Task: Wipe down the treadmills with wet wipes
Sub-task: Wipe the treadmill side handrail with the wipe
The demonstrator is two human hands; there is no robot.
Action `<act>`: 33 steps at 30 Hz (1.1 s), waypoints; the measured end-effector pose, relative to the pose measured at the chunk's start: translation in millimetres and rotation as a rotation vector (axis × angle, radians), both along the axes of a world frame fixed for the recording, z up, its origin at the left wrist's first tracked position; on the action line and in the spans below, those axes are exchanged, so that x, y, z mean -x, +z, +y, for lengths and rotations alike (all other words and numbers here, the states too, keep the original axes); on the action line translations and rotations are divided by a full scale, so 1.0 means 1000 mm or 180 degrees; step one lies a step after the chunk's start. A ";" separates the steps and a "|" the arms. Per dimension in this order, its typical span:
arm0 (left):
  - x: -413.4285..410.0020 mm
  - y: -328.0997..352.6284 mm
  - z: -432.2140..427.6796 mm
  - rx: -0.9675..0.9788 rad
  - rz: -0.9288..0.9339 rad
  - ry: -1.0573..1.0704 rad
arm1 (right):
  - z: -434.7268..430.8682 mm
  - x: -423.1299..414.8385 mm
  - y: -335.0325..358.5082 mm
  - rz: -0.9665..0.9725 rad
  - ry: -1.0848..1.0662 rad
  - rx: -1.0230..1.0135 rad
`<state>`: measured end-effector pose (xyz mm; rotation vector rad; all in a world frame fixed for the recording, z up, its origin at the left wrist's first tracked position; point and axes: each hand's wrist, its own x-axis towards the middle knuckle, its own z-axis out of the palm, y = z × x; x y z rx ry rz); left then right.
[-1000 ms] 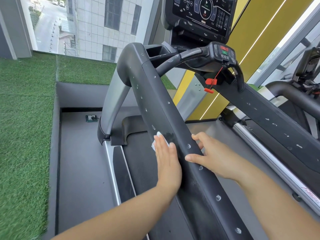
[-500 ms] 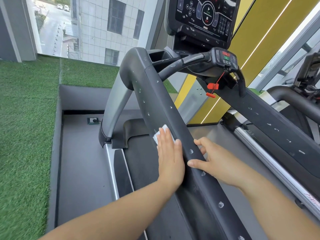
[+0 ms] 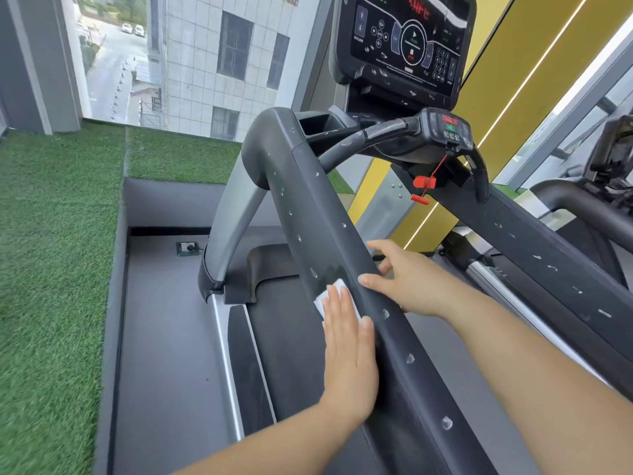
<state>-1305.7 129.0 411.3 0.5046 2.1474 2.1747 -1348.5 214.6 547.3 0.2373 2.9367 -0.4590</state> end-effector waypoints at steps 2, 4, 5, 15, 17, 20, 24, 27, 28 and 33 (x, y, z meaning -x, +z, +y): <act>0.007 -0.001 0.001 -0.0019 -0.0012 0.0005 | -0.003 0.011 -0.001 -0.0036 0.0044 -0.0131; 0.027 0.005 0.001 -0.0124 -0.0141 0.0080 | -0.005 0.018 -0.001 -0.0067 0.0076 -0.0249; 0.033 0.009 0.001 -0.0154 -0.0215 0.0117 | -0.006 0.020 -0.001 -0.0083 0.0070 -0.0230; 0.040 0.011 0.000 -0.0127 -0.0213 0.0092 | -0.002 0.026 -0.002 -0.0235 0.0084 -0.0138; 0.048 0.016 0.001 -0.0104 -0.0227 0.0148 | -0.001 0.026 -0.003 -0.0204 0.0105 -0.0169; 0.025 0.009 0.002 -0.0174 -0.0137 0.0127 | 0.000 0.027 -0.003 -0.0222 0.0092 -0.0079; 0.024 0.000 0.004 -0.0158 -0.0102 0.0150 | 0.000 0.027 -0.003 -0.0222 0.0084 -0.0033; 0.051 0.008 0.002 -0.0321 -0.0354 0.0203 | 0.000 0.026 -0.004 -0.0190 0.0120 -0.0078; 0.052 0.010 0.001 -0.0343 -0.0378 0.0208 | 0.000 0.026 -0.004 -0.0187 0.0114 -0.0076; 0.019 -0.002 0.000 -0.0466 -0.0391 0.0081 | 0.001 0.026 -0.004 -0.0242 0.0061 0.0002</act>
